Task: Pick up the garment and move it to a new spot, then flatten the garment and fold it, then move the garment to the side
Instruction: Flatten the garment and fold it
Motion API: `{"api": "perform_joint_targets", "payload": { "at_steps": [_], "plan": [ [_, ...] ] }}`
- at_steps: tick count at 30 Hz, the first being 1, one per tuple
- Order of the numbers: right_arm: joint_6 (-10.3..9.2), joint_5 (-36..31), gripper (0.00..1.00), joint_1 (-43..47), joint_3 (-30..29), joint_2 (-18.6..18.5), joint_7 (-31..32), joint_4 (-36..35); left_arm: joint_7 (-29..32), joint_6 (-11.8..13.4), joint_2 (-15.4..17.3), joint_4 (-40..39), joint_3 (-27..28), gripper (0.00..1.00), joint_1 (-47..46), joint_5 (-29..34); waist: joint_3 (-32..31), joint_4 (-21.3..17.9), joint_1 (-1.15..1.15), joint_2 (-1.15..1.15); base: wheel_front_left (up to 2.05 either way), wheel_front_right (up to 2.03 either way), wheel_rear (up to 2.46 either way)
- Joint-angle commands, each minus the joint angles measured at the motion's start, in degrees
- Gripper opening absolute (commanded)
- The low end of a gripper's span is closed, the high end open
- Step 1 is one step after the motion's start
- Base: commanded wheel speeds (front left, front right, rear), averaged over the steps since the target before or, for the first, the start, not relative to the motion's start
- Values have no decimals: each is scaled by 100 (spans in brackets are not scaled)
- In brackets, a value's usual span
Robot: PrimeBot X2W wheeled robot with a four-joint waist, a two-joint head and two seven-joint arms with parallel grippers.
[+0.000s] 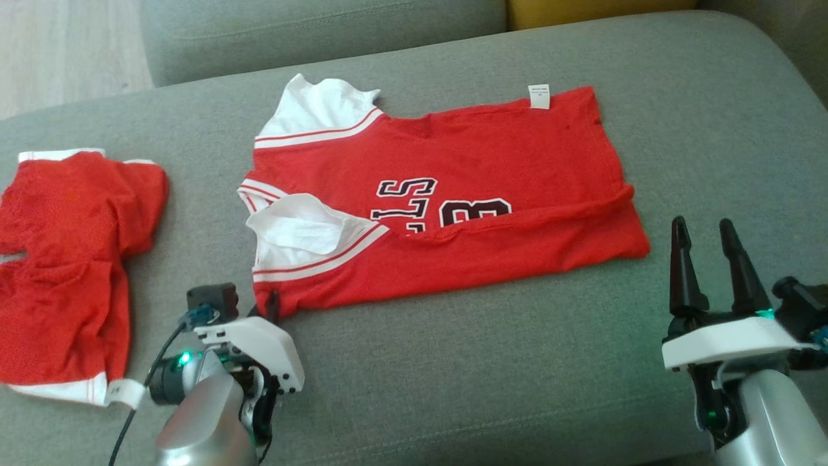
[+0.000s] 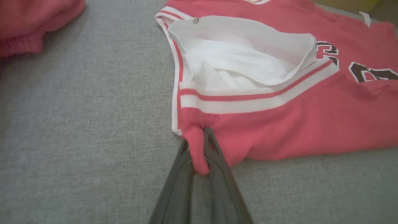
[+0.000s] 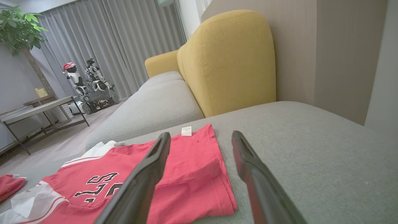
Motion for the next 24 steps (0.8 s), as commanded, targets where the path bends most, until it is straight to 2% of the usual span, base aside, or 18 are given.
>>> {"api": "perform_joint_targets", "payload": {
  "at_steps": [1, 14, 24],
  "plan": [
    [42, -3, 100, -241, 86, -83, 35, -113, -129, -12, 73, -162, 162, 0, -251, -48, -14, 32, 0, 0, 0, 0, 0],
    [42, 179, 100, -716, -467, 166, 888, 999, -417, -83, 44, -1416, 283, 0, -15, -123, 49, 311, 0, 0, 0, 0, 0],
    [42, 109, 100, -1450, -952, 254, 1323, 2290, -410, -55, 39, -1998, 132, 0, 144, -73, 275, 471, 0, 0, 0, 0, 0]
  ]
}}
